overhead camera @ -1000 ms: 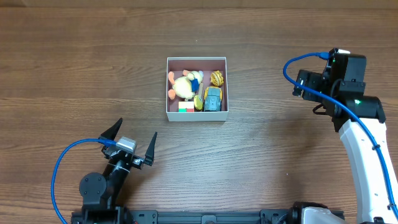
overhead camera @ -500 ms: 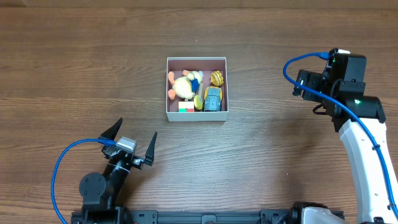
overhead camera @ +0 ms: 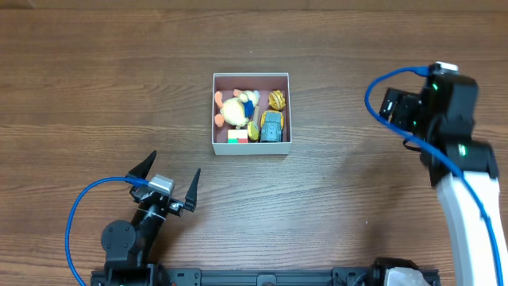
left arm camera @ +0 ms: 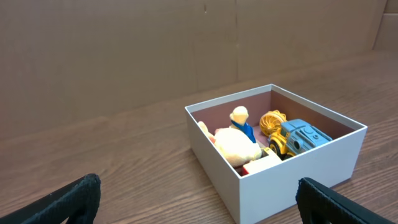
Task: Pack container
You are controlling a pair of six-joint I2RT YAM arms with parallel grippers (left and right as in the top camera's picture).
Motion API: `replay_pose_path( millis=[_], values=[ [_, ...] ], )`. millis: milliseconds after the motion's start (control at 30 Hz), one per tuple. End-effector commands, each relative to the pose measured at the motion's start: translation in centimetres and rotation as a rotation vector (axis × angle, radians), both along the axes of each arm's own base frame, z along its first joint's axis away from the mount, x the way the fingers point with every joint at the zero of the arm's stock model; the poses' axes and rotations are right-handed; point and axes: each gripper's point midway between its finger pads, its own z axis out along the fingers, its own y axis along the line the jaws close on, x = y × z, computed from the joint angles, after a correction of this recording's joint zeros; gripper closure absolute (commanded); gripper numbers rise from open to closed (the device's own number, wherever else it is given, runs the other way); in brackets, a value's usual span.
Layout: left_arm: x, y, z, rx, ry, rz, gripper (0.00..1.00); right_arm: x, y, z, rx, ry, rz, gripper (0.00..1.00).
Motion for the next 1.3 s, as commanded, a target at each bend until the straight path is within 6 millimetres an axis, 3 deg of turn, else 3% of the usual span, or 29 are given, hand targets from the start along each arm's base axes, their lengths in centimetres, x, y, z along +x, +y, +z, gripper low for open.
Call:
replay_pose_path(
  millis=[0,233,533,1267],
  values=[
    [-0.1,-0.1,0.0,0.017,-0.012,-0.011,0.0,-2.2,1.4,2.7,0.022,-0.209,0.068,0.0],
    [-0.1,-0.1,0.0,0.017,-0.012,-0.011,0.0,-6.7,4.6,4.0,0.055,-0.542,0.231,0.0],
    [-0.1,-0.1,0.0,0.017,-0.013,-0.011,0.0,-11.0,5.4,1.7,0.046,-0.716,0.263,0.0],
    [-0.1,-0.1,0.0,0.017,-0.012,-0.011,0.0,-11.4,5.2,-0.7,0.01,-0.849,0.26,0.0]
  ],
)
